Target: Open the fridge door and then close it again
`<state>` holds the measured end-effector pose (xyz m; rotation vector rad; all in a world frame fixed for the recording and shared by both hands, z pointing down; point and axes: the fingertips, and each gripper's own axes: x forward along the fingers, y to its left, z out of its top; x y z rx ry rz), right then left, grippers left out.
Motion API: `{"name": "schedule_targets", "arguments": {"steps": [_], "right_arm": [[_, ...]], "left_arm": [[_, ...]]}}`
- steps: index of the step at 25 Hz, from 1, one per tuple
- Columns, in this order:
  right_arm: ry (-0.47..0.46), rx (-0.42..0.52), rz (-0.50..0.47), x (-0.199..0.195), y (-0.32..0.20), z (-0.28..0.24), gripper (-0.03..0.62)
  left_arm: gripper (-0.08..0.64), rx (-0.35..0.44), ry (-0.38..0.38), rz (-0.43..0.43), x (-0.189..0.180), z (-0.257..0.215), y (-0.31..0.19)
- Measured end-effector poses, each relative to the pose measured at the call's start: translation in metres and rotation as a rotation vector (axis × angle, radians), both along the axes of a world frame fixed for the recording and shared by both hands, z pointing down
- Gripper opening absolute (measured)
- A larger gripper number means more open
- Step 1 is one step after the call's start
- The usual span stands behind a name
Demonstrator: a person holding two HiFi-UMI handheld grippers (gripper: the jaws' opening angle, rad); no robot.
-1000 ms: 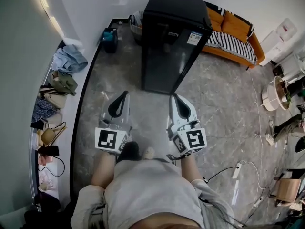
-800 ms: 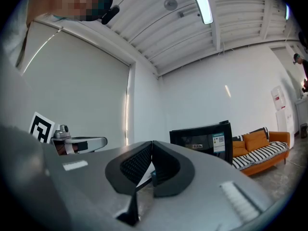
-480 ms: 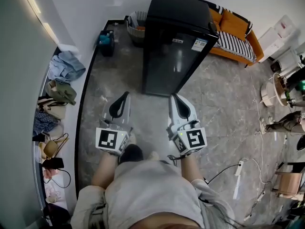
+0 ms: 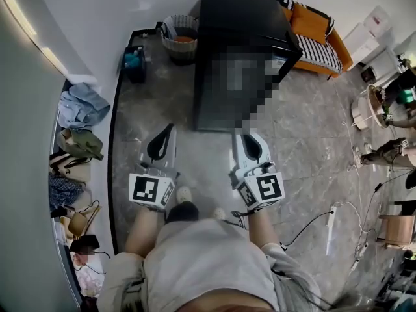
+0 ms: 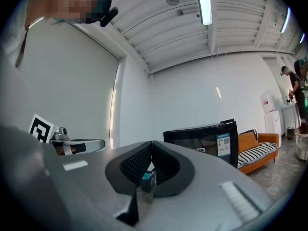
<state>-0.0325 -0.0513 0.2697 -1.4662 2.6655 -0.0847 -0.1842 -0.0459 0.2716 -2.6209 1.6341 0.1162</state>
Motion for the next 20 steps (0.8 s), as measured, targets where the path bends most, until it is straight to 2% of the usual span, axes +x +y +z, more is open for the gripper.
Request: {"name": "schedule_targets", "arguments": {"steps": [7, 12, 20], "right_arm": [[0.001, -0.011, 0.058, -0.020, -0.025, 0.003, 0.002], [0.020, 0.003, 0.095, -0.017, -0.035, 0.003, 0.002], [0.044, -0.007, 0.120, 0.005, -0.053, 0.015, 0.002]], "left_arm": [[0.002, -0.006, -0.005, 0.043, -0.029, 0.006, -0.030], [0.002, -0.016, -0.005, 0.056, -0.036, 0.013, -0.047], [0.002, -0.046, 0.000, 0.076, -0.016, 0.029, -0.066]]}}
